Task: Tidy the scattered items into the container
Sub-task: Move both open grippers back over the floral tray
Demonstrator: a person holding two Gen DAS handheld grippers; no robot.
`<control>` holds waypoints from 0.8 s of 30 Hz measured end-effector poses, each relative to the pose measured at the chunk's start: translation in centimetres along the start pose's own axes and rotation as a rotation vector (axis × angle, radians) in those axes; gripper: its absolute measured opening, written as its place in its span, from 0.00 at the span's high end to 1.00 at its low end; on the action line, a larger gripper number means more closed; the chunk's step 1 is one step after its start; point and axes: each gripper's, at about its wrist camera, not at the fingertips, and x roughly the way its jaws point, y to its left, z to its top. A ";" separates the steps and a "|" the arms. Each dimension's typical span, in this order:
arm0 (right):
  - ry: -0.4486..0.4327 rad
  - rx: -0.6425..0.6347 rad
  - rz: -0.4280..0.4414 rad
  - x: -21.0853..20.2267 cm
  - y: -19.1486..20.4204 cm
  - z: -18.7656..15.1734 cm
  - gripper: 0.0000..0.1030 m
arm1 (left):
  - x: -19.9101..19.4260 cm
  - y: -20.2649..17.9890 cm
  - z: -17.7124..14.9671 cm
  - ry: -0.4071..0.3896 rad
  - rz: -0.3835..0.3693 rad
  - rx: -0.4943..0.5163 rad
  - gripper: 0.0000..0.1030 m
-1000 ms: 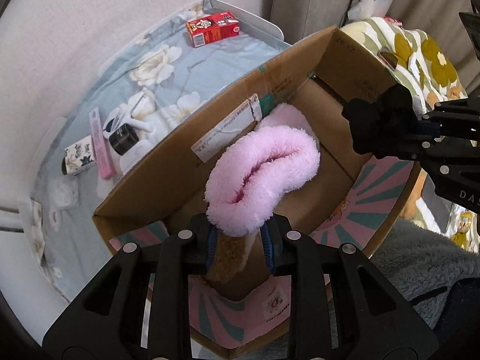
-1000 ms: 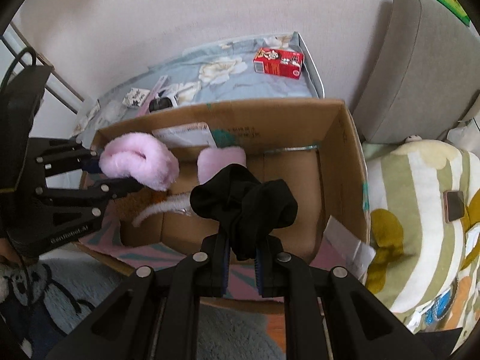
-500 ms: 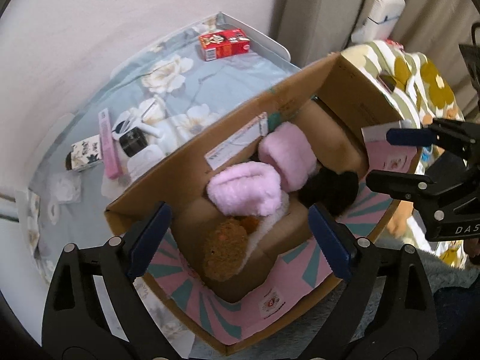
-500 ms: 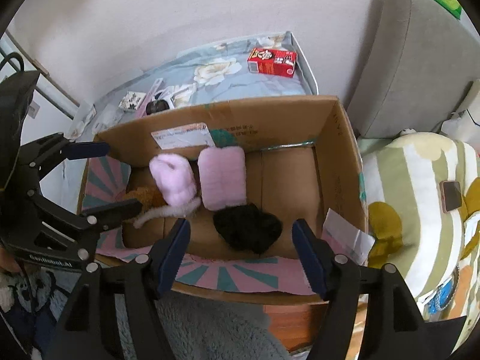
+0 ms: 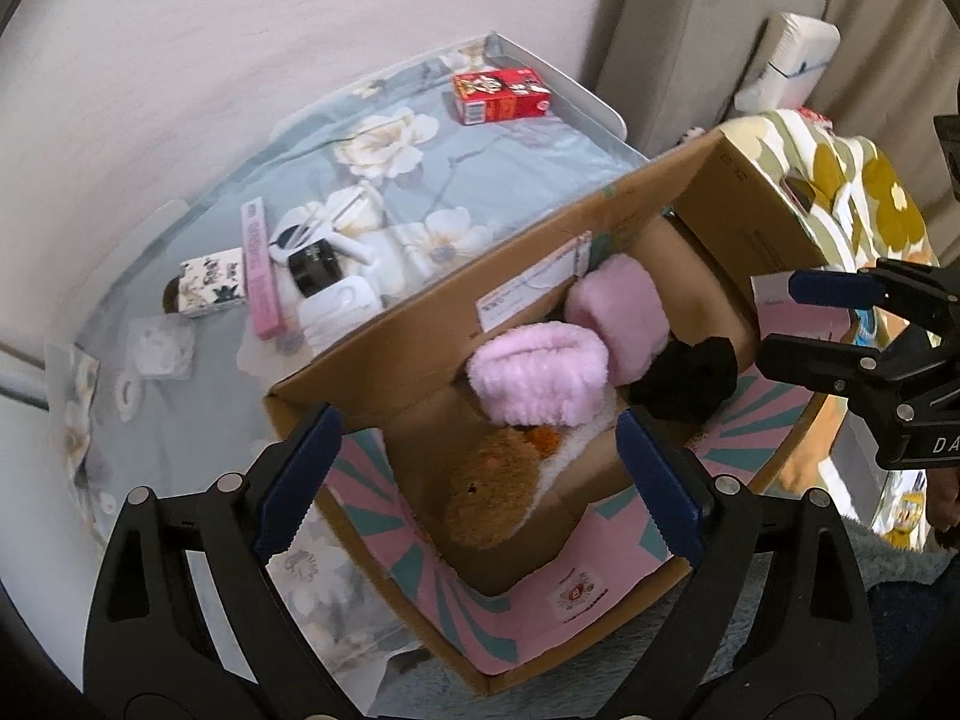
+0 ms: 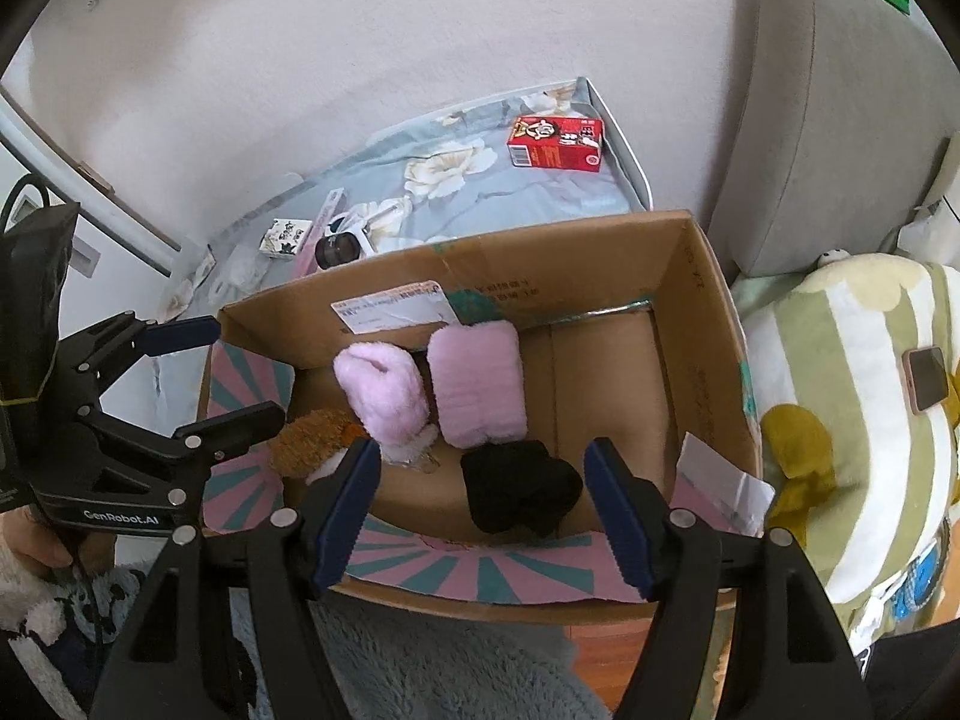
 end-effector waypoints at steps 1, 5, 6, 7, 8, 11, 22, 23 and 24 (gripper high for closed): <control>0.001 -0.003 0.003 0.2 0.2 0.2 0.36 | -0.1 0.3 -0.1 -0.002 0.002 -0.008 0.10; -0.004 -0.024 0.012 0.3 1.0 0.7 0.36 | -0.6 1.9 -0.4 -0.012 0.000 -0.062 0.10; -0.006 -0.028 0.013 0.4 1.2 0.8 0.36 | -0.8 2.5 -0.5 -0.015 -0.002 -0.080 0.10; -0.009 -0.032 0.016 0.4 1.4 0.9 0.36 | -0.9 2.9 -0.6 -0.017 -0.004 -0.097 0.10; -0.009 -0.039 0.023 0.5 1.6 1.1 0.36 | -1.1 3.4 -0.8 -0.019 -0.004 -0.115 0.10; -0.013 -0.054 0.025 0.7 2.3 1.6 0.36 | -1.5 5.1 -1.2 -0.027 0.001 -0.170 0.10; -0.019 -0.158 0.075 1.7 5.8 4.7 0.36 | -3.5 13.9 -4.5 -0.051 0.012 -0.465 0.10; -0.021 -0.180 0.084 1.8 6.6 5.2 0.36 | -3.7 14.7 -4.9 -0.055 0.017 -0.488 0.10; -0.022 -0.192 0.088 1.8 7.0 5.3 0.36 | -4.1 15.8 -5.4 -0.061 0.029 -0.517 0.10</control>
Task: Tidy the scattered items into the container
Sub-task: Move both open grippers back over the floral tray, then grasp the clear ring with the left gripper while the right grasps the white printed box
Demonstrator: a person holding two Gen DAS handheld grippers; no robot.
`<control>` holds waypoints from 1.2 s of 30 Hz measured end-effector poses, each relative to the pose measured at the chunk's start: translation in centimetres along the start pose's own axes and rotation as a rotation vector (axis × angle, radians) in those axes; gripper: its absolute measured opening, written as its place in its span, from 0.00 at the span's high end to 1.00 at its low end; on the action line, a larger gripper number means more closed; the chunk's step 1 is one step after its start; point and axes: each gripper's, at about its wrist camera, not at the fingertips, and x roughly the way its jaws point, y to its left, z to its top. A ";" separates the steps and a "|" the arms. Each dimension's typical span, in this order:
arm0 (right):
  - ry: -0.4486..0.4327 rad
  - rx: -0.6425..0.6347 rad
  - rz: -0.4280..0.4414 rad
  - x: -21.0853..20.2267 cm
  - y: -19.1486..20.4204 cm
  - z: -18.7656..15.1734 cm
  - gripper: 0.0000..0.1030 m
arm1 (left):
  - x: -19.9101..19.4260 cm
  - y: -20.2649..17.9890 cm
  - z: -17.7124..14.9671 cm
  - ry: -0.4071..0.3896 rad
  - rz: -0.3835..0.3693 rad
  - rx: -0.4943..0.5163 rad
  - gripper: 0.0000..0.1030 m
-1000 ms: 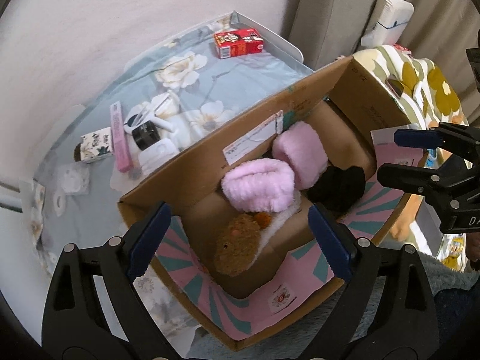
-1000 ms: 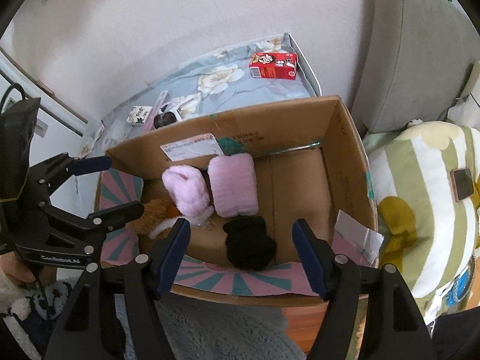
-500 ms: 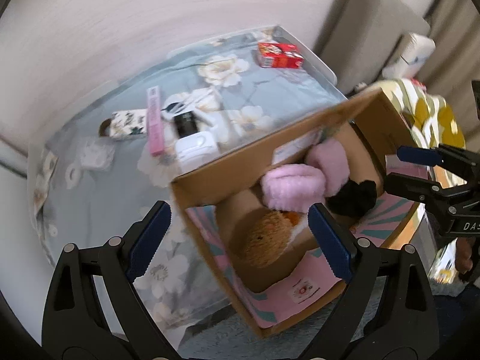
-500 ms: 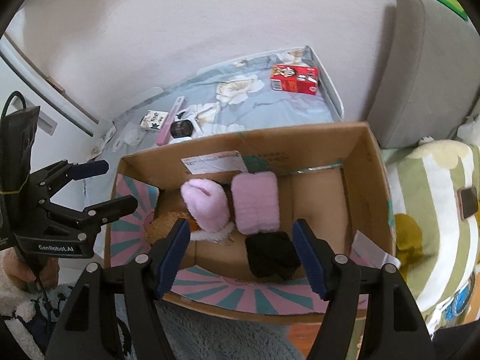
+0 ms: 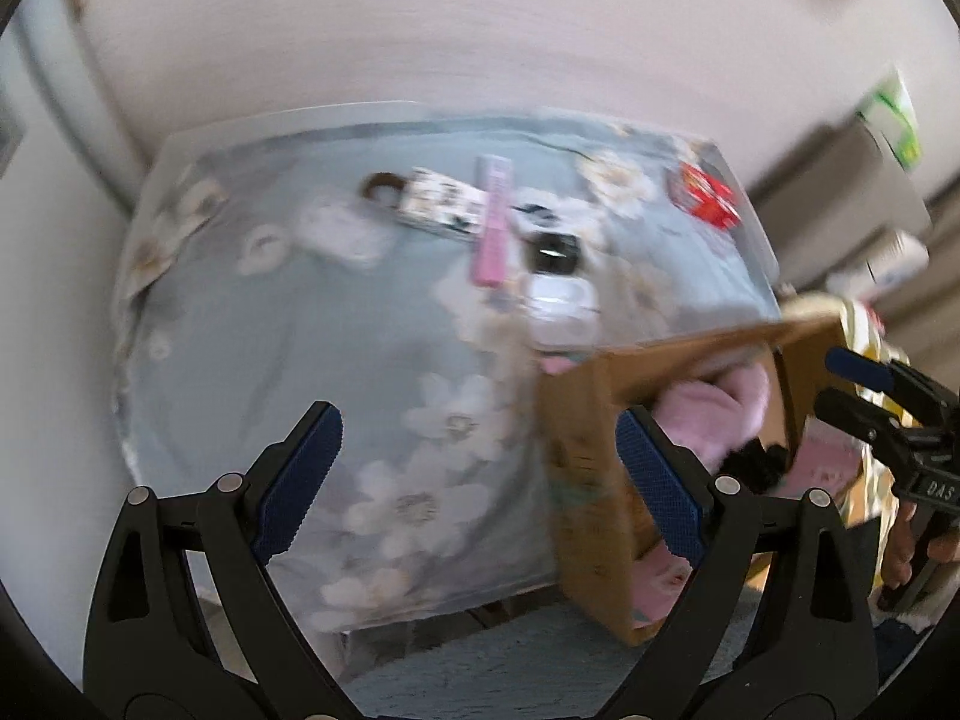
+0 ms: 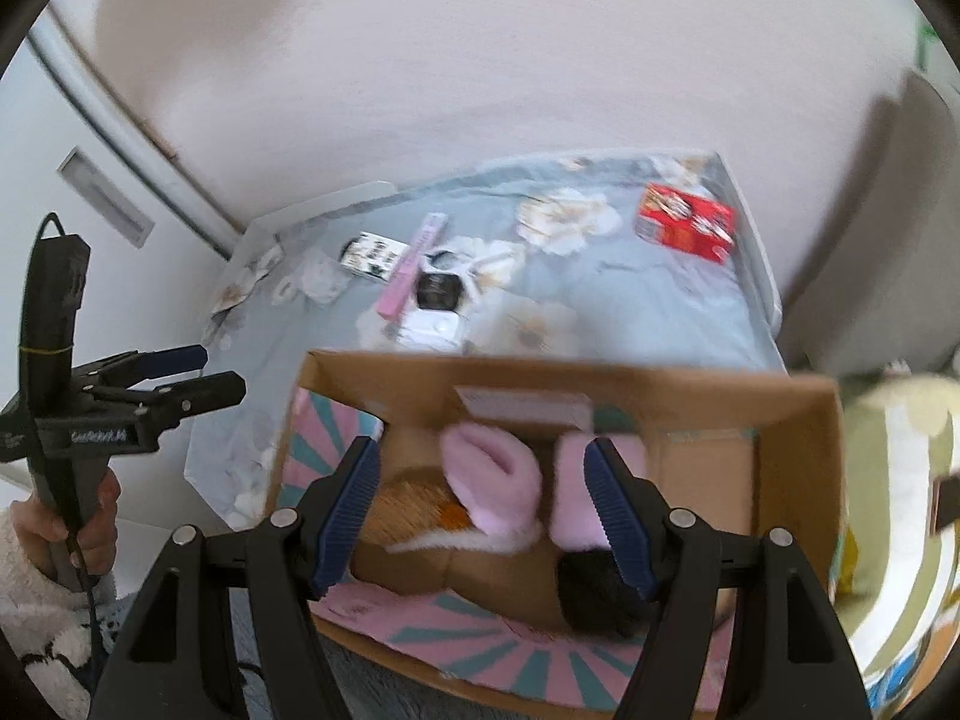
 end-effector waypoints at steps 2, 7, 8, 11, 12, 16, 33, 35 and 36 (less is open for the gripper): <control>0.000 -0.036 0.007 0.4 1.1 0.9 0.36 | -0.4 1.5 0.0 -0.008 0.016 -0.030 0.10; 0.003 -0.124 0.023 1.4 4.0 2.8 0.36 | -1.5 5.0 0.5 -0.043 0.072 -0.060 0.10; 0.003 -0.149 0.026 1.7 4.7 3.5 0.36 | -1.6 5.5 0.7 -0.047 0.081 -0.057 0.10; 0.005 -0.217 0.036 2.3 6.4 5.1 0.36 | -1.9 7.0 1.4 -0.061 0.115 -0.031 0.10; 0.006 -0.231 0.039 2.4 6.8 5.5 0.36 | -1.9 7.5 1.9 -0.066 0.129 -0.010 0.10; 0.015 -0.337 0.050 4.0 9.0 8.3 0.36 | -1.2 9.0 3.5 -0.068 0.149 0.057 0.10; 0.205 -0.666 -0.013 19.5 11.6 14.0 0.36 | 12.7 13.6 8.9 0.047 0.081 0.157 0.10; 0.234 -0.677 -0.004 21.1 11.6 14.3 0.36 | 13.9 13.9 9.0 0.063 0.079 0.165 0.10; 0.248 -0.683 0.002 22.0 11.7 14.4 0.36 | 14.5 14.0 9.1 0.066 0.080 0.172 0.10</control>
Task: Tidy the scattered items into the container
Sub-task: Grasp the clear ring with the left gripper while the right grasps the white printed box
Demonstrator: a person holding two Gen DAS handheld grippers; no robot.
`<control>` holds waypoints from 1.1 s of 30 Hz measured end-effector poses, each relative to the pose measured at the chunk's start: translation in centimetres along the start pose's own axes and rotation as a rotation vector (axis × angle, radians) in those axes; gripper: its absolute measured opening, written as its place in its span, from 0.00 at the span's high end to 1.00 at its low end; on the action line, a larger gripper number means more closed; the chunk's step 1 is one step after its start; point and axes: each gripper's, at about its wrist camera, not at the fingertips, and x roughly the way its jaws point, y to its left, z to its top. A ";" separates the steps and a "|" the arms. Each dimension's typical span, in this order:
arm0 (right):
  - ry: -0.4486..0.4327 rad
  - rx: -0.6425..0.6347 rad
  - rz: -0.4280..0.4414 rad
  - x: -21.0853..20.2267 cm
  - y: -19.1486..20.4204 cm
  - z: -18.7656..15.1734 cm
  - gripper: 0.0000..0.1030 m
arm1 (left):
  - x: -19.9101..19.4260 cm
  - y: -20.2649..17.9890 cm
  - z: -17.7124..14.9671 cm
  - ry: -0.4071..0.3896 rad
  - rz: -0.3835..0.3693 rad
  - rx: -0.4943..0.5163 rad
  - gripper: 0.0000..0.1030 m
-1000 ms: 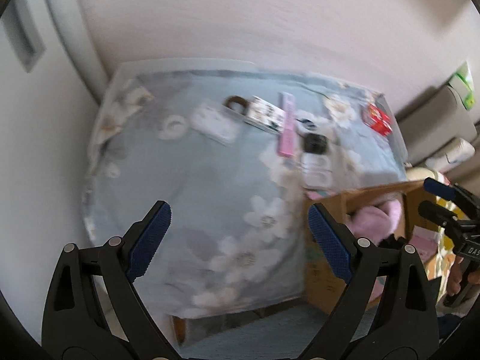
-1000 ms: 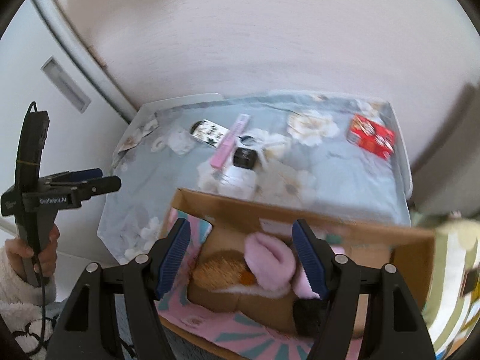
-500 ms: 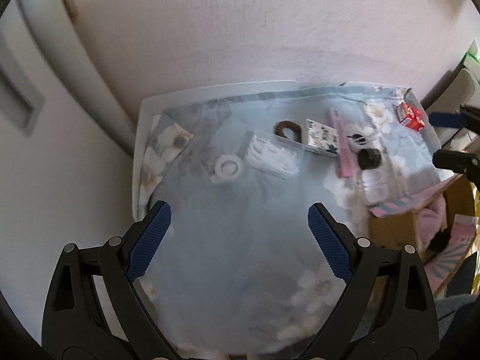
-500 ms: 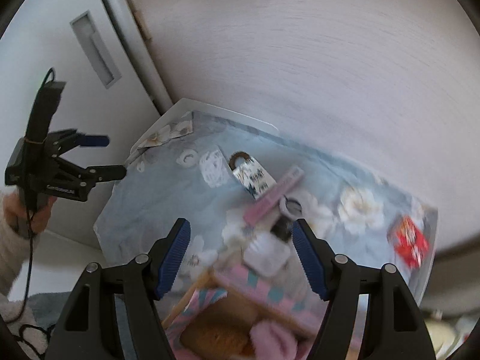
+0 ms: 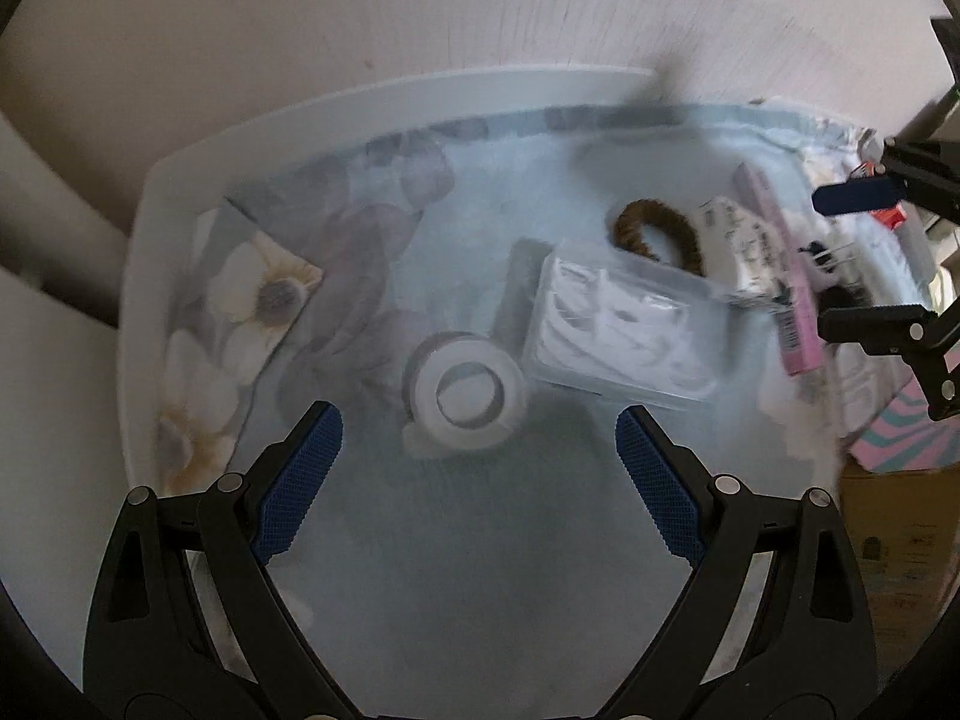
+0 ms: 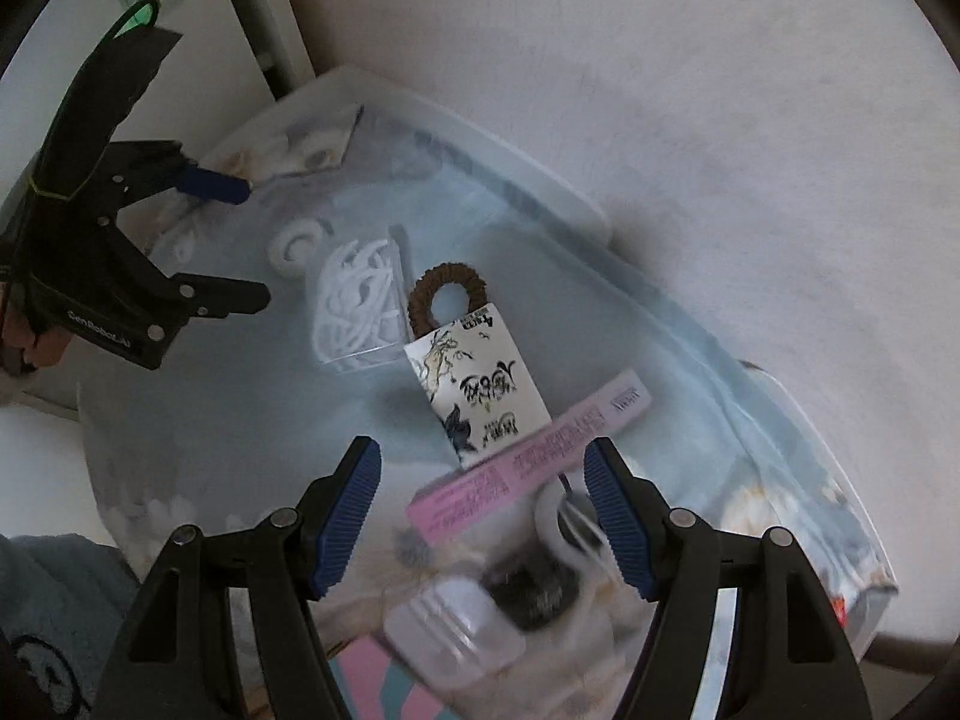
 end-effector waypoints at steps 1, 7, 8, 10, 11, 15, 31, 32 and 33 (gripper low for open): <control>0.006 -0.006 0.004 0.3 -0.1 0.2 0.36 | 0.3 0.1 0.0 -0.001 0.001 0.006 0.10; 0.043 -0.089 -0.042 3.0 0.5 1.3 0.36 | 1.2 0.2 -0.1 -0.006 0.005 0.044 0.10; 0.046 -0.095 -0.040 3.3 0.5 1.4 0.36 | 1.2 0.1 -0.2 -0.014 0.008 0.055 0.10; 0.053 -0.102 -0.035 3.7 0.4 1.5 0.36 | 1.2 0.0 -0.3 -0.022 0.013 0.078 0.10; 0.056 -0.107 -0.032 3.9 0.4 1.6 0.36 | 1.3 -0.1 -0.3 -0.024 0.019 0.089 0.10; 0.059 -0.122 -0.028 4.4 0.4 1.7 0.36 | 1.3 -0.4 -0.5 -0.043 0.018 0.119 0.10; 0.042 -0.186 0.014 4.5 1.1 1.8 0.44 | 0.1 -0.4 -1.3 -0.092 -0.003 0.167 0.47; 0.044 -0.187 0.009 4.5 1.1 1.7 0.47 | 0.0 -0.5 -1.4 -0.095 -0.003 0.170 0.51; 0.042 -0.189 0.007 4.5 1.1 1.7 0.49 | -0.1 -0.6 -1.5 -0.099 -0.004 0.174 0.58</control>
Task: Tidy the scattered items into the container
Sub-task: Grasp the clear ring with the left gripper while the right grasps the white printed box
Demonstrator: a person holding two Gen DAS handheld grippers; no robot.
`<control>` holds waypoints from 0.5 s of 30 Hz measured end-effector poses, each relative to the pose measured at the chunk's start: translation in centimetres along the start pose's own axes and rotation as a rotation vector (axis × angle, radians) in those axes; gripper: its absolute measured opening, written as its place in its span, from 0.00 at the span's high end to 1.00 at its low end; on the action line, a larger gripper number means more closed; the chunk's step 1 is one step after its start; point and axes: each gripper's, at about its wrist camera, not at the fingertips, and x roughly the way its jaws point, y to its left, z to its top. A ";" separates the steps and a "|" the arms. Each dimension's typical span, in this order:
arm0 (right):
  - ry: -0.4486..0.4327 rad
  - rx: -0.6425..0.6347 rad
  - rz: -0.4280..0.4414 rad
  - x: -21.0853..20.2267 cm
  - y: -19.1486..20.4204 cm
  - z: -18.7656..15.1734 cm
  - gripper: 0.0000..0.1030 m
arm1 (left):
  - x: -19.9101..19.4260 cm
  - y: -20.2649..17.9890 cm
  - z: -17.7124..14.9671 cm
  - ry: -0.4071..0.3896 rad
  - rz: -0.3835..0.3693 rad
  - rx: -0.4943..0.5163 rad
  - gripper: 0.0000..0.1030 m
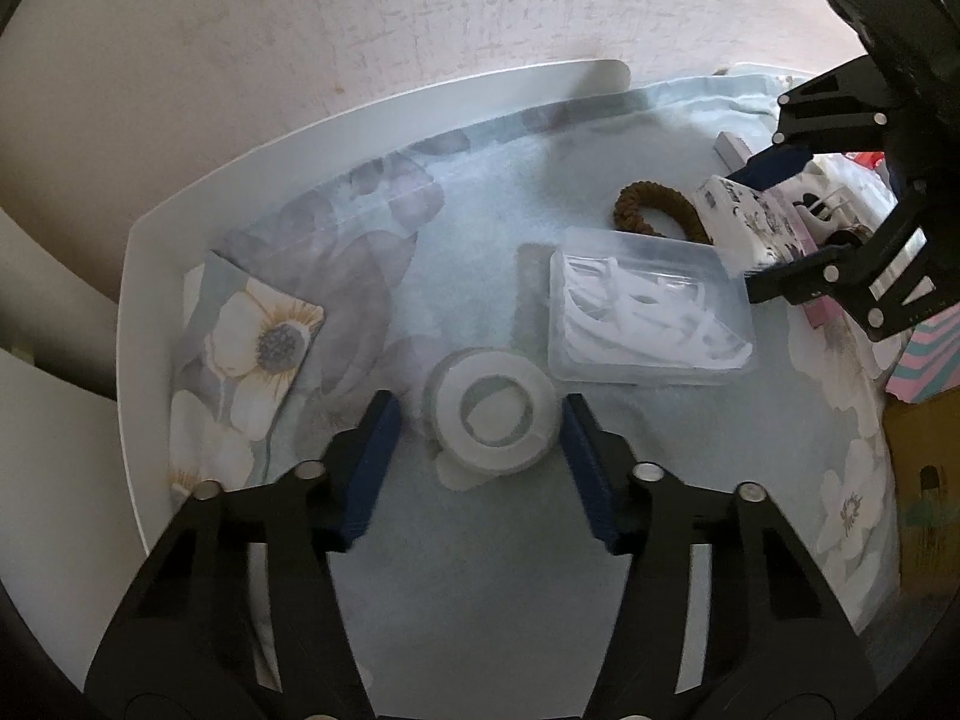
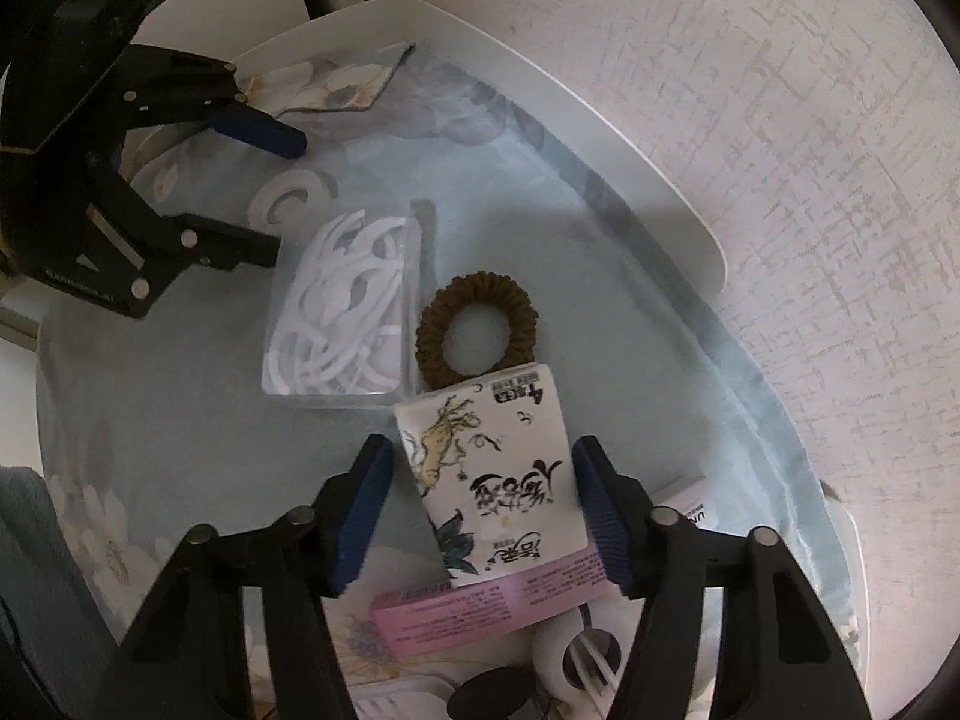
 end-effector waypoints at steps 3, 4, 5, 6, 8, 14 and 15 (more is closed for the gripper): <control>-0.002 0.005 0.008 -0.2 -0.1 -0.1 0.53 | -0.2 -0.6 -0.1 -0.008 0.016 0.013 0.61; -0.005 0.004 0.005 -0.2 0.0 -0.2 0.53 | -0.2 -0.7 -0.1 -0.009 0.019 0.016 0.61; -0.007 0.002 0.000 -0.3 0.0 -0.2 0.53 | -0.3 -0.9 -0.1 -0.008 0.018 0.017 0.61; -0.009 0.002 -0.002 -0.4 0.1 -0.3 0.53 | -0.4 -0.9 -0.1 -0.008 0.017 0.016 0.61; -0.013 0.007 0.004 -0.6 0.1 -0.4 0.53 | -0.6 -1.1 -0.1 -0.014 0.016 0.015 0.61; -0.021 0.019 0.004 -1.4 0.0 -0.6 0.53 | -1.4 -0.3 0.2 -0.033 0.020 -0.007 0.61; -0.022 0.020 0.002 -1.5 0.0 -0.6 0.54 | -1.8 -0.3 0.3 -0.039 0.022 -0.014 0.61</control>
